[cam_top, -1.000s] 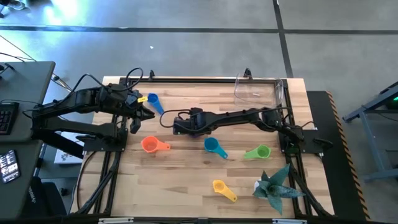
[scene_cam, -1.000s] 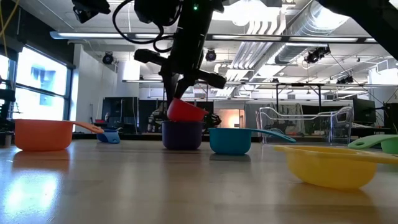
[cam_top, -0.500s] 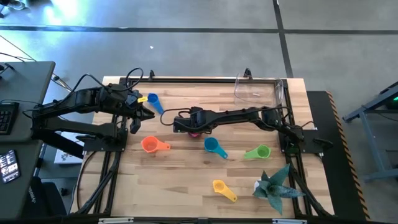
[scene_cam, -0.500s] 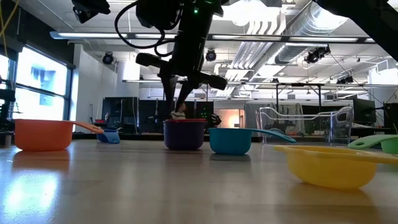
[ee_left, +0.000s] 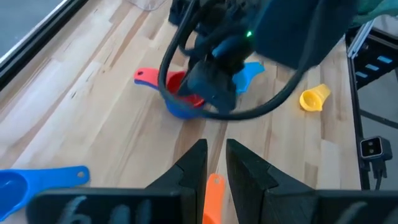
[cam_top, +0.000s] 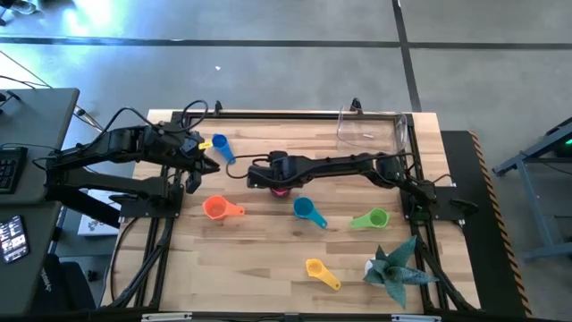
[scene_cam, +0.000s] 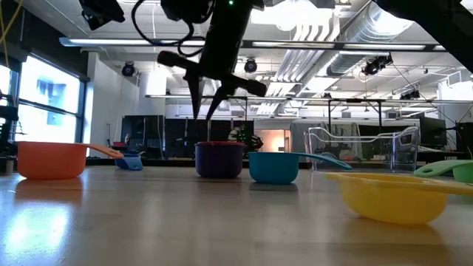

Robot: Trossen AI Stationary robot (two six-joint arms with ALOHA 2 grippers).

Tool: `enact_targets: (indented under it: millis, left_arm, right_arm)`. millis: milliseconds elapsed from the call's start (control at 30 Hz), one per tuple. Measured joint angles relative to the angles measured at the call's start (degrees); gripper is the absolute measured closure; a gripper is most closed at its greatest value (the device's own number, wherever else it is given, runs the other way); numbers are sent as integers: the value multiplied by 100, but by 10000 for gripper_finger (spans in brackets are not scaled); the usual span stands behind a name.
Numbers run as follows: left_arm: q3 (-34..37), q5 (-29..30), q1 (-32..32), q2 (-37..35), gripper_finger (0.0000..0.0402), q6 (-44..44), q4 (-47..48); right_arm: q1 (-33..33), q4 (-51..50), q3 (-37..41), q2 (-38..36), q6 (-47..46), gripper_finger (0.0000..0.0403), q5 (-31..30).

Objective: Nest measuring cups in basket
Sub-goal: Remove the red measuring cup from the dark blue measuring cup

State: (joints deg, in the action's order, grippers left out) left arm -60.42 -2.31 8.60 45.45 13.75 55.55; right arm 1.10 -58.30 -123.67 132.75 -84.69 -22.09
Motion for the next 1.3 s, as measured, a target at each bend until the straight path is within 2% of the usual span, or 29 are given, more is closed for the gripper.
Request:
enact_targets:
  millis: [433, 833, 1000, 1300]
  left_arm:
    - [-2, 0, -2, -50, 353, 12, 507]
    - [-2, 160, -1, -37, 353, 12, 623]
    - [-2, 173, 0, -37, 353, 267, 625]
    - [-2, 173, 0, -37, 353, 314, 630]
  right_arm:
    - [-55, -402, -547, -9, 847, 322, -5]
    - [-380, -553, -547, -9, 2137, 322, 1065]
    - [-453, -555, -547, -9, 2157, 322, 1651]
    - [-277, -730, -482, 2, 2174, 322, 1627]
